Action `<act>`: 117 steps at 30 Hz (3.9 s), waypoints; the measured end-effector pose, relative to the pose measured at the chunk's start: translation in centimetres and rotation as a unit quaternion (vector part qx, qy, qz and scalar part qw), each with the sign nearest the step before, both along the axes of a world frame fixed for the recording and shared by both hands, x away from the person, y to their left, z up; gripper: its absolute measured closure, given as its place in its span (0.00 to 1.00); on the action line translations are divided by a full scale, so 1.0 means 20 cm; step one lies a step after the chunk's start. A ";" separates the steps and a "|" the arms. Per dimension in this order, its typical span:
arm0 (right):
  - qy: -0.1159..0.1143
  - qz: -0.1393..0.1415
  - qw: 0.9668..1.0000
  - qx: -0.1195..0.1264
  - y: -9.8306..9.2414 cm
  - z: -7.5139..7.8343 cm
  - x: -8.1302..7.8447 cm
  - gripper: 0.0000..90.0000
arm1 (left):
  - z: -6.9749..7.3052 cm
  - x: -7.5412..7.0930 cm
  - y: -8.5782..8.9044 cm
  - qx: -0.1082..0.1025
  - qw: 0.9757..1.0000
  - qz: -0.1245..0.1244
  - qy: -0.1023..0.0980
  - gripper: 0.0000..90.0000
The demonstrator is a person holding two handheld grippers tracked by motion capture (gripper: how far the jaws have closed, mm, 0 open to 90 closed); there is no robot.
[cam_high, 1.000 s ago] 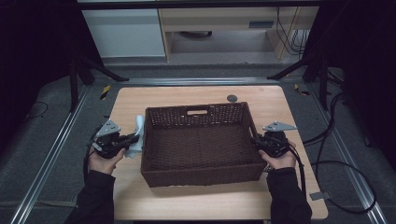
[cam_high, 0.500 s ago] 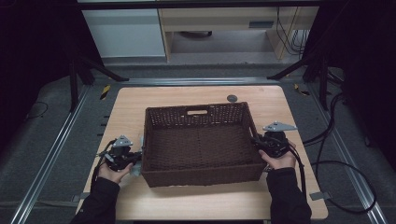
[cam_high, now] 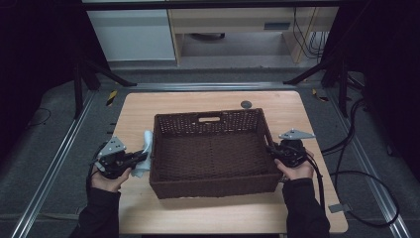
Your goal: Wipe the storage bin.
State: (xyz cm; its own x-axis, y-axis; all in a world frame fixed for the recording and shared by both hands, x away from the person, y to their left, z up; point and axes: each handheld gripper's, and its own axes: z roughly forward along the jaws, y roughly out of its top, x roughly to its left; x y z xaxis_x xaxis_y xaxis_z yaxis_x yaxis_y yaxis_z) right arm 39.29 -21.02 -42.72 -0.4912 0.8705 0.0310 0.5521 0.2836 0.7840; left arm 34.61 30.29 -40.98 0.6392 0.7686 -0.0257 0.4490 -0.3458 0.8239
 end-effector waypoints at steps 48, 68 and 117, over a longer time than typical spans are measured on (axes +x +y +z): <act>-0.001 -0.036 0.999 -0.016 -0.02 0.01 -0.04 0.81 | -0.21 -0.03 -0.07 0.041 0.996 -0.032 0.078 0.93; -0.029 -0.041 0.999 -0.003 -0.04 0.03 -0.04 0.72 | 0.00 -0.14 -0.06 0.020 0.999 -0.037 -0.003 0.93; -0.058 -0.062 0.996 -0.001 -0.04 0.03 -0.06 0.51 | -0.13 -0.19 -0.06 0.029 0.998 -0.039 0.034 0.92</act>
State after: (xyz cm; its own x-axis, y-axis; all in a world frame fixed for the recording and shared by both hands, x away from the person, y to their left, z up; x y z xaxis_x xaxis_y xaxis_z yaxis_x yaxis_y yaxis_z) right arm 38.18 -21.90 -42.05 -0.3796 0.9249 -0.0225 0.4887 0.2211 0.8440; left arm 30.83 29.08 -43.54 0.6955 0.7180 -0.0277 0.4727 -0.4282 0.7702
